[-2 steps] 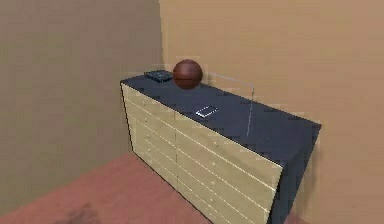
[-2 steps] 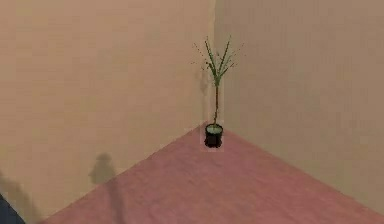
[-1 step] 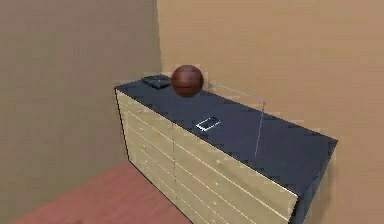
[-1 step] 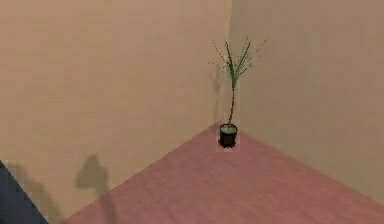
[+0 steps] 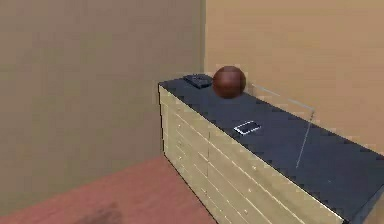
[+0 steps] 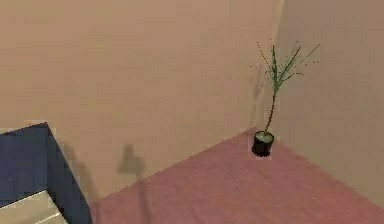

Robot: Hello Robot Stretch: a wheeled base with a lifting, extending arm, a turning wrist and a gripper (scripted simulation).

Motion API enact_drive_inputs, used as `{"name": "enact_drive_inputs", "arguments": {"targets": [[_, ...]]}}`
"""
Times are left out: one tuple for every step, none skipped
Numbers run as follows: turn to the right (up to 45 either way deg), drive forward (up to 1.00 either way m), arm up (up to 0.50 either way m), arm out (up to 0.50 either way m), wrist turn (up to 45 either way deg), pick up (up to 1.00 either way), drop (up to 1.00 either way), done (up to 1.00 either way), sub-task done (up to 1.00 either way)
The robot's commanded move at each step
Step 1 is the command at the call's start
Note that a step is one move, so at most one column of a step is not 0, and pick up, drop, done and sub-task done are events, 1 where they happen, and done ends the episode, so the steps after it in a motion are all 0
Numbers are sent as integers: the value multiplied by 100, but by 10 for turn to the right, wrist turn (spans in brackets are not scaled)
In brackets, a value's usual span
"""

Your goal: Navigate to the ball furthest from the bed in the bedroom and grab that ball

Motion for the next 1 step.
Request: {"name": "enact_drive_inputs", "arguments": {"targets": [[0, 50, 0, 0, 0, 0, 0, 0, 0]]}}
